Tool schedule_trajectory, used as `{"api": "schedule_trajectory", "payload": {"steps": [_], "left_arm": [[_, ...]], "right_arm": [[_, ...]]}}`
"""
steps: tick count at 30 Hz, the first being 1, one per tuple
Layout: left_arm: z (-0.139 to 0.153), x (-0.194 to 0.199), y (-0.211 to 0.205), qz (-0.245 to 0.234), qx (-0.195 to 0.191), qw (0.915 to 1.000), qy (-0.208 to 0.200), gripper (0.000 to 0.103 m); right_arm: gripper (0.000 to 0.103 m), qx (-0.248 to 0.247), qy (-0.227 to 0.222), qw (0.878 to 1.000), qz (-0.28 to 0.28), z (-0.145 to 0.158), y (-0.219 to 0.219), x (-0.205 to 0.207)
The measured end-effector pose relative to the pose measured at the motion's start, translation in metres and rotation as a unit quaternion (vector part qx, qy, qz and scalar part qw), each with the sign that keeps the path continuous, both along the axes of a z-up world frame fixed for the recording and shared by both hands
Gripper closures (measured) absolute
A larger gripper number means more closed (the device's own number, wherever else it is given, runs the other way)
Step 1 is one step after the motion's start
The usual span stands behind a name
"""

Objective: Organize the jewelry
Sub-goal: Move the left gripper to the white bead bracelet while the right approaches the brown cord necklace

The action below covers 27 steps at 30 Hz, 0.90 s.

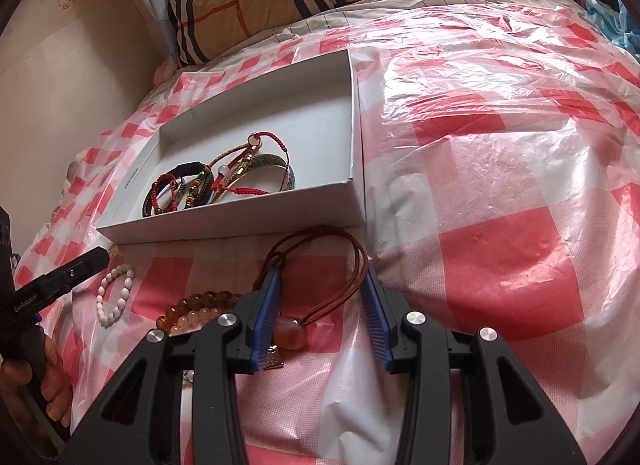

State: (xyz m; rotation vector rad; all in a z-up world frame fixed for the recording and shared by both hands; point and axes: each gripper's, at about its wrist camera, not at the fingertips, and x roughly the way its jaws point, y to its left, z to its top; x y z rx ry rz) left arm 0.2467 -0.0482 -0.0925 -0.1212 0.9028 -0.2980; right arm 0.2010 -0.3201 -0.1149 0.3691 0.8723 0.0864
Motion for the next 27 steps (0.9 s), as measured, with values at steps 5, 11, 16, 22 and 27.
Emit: {"api": "schedule_trajectory", "payload": {"steps": [5,11,16,22,27], "left_arm": [[0.000,-0.004,-0.001,-0.001,0.013,0.9999,-0.003,0.030],[-0.003,-0.004,-0.001,-0.001,0.017,0.9999,-0.002,0.026],[-0.007,-0.003,-0.002,-0.004,0.023,0.9997,0.003,0.022],[-0.017,0.001,-0.008,-0.012,0.034,0.9992,0.018,0.016],[-0.020,0.000,-0.017,-0.027,0.060,0.9975,0.024,0.012]], "right_arm": [[0.059,0.011,-0.003,1.000,0.002,0.000,-0.002,0.001],[0.055,0.022,-0.009,1.000,0.005,-0.001,-0.003,0.001],[0.054,0.038,-0.018,0.999,0.005,-0.002,-0.006,-0.001],[0.054,0.048,-0.025,0.999,0.003,-0.003,-0.009,-0.001],[0.054,0.040,-0.023,0.999,0.004,-0.002,-0.007,-0.001]]}}
